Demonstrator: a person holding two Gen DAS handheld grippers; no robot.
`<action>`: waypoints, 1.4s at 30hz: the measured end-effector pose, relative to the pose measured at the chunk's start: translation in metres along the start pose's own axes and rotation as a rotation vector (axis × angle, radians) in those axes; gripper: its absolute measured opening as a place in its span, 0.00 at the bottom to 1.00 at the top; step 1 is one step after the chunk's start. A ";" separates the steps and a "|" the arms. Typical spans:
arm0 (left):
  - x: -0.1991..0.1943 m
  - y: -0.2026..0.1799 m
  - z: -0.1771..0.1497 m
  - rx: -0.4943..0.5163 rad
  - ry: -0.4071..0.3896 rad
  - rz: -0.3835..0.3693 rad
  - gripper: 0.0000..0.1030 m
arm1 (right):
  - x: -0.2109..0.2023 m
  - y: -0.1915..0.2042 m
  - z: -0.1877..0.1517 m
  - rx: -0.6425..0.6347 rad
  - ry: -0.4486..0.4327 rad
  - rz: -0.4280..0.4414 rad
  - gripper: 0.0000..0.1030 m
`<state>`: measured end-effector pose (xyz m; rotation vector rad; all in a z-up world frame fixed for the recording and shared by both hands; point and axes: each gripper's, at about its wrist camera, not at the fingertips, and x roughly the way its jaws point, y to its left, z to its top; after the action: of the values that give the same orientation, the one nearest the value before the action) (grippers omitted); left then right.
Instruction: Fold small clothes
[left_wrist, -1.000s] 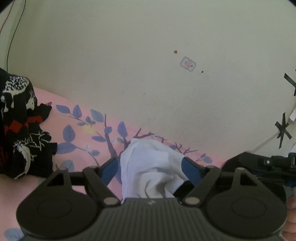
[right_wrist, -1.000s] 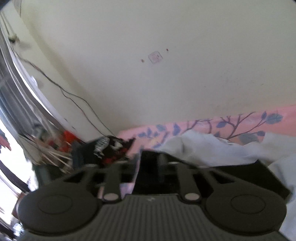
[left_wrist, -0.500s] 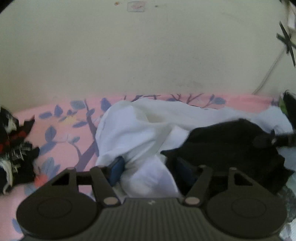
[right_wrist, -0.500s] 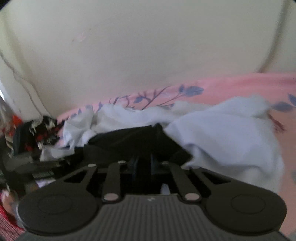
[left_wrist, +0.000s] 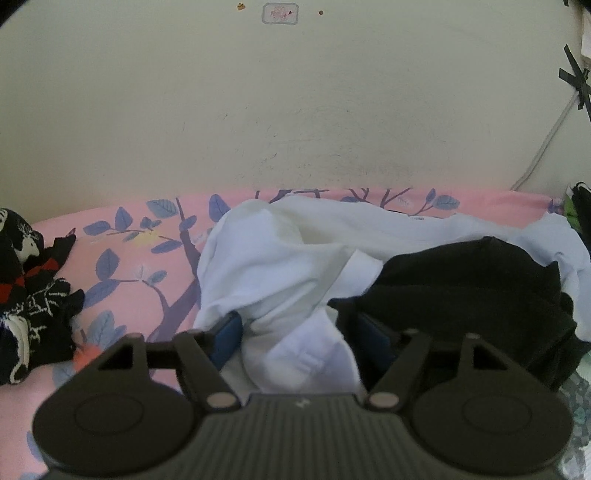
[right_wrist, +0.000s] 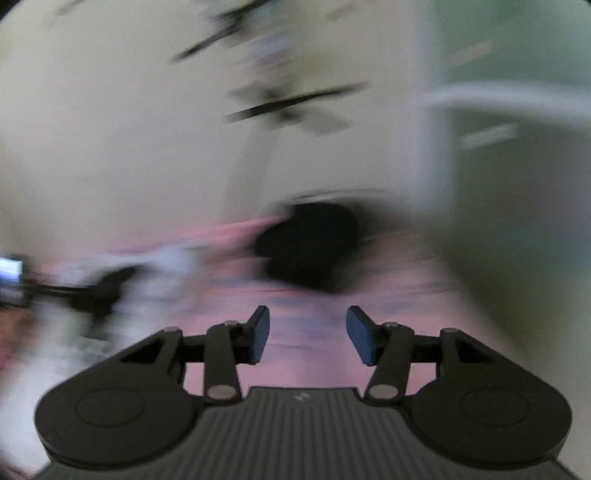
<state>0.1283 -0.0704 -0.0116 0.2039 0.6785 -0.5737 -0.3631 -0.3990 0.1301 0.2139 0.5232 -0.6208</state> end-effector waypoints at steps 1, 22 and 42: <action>0.000 0.000 0.000 0.002 0.003 -0.005 0.72 | -0.029 -0.019 -0.002 -0.069 -0.024 -0.158 0.49; -0.275 0.088 -0.182 -0.191 0.061 -0.002 0.82 | -0.014 0.143 -0.137 -0.171 0.286 0.804 0.59; -0.297 0.021 -0.222 -0.086 0.219 -0.071 0.37 | -0.009 0.138 -0.138 -0.098 0.192 0.730 0.03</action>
<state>-0.1665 0.1553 0.0093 0.1644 0.9241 -0.5942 -0.3419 -0.2373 0.0230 0.3500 0.6104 0.1374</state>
